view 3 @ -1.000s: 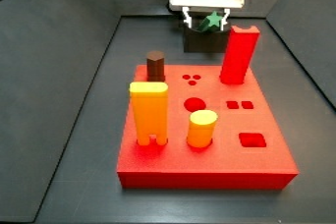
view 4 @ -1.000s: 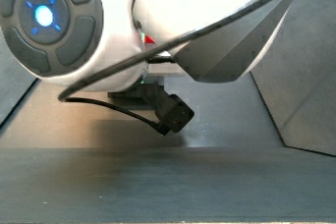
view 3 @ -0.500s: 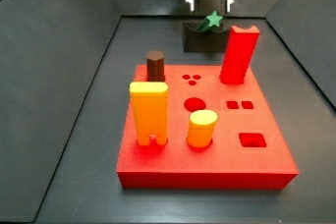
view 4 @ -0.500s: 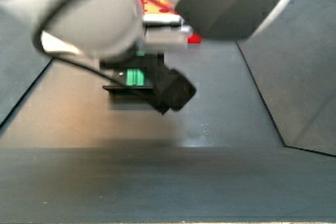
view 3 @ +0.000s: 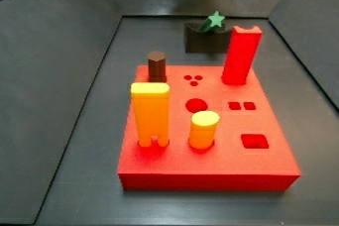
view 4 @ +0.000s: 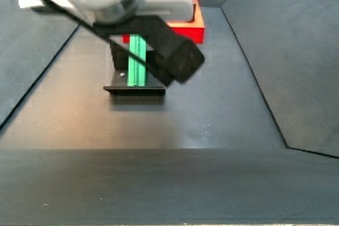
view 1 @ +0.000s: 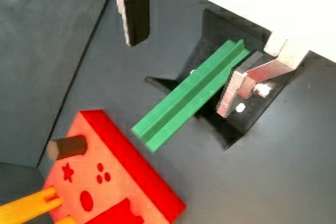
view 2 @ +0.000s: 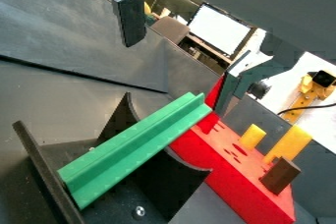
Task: Pick up the star object. Move up. Place the star object on the fixture. Regrasp the star object. Move to above the board. Insert the star object.
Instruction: Regrasp the star object.
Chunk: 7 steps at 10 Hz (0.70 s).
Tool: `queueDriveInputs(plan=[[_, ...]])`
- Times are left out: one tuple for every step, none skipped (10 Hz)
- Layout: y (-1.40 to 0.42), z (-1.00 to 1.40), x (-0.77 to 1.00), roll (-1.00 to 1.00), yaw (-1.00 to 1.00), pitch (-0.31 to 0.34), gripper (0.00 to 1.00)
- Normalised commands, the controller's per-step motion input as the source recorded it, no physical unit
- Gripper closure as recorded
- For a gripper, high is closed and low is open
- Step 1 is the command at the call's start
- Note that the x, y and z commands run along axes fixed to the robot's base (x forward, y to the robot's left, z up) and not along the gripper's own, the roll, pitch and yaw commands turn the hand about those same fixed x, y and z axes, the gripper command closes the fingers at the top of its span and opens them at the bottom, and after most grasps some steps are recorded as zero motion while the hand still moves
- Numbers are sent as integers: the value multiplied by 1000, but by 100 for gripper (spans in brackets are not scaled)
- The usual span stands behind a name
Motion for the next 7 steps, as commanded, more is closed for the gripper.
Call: queueDriveInputs(plan=[[-1000, 858, 5, 1000, 12, 69, 0], [-1000, 848, -20, 1000, 11, 58, 0], [-1000, 793, -51, 1000, 10, 48, 0], [-1000, 752, -54, 1000, 9, 45, 0], [-1000, 648, -51, 1000, 8, 43, 0], [-1000, 532, -51, 1000, 9, 41, 0], [-772, 292, -32, 1000, 8, 38, 0]])
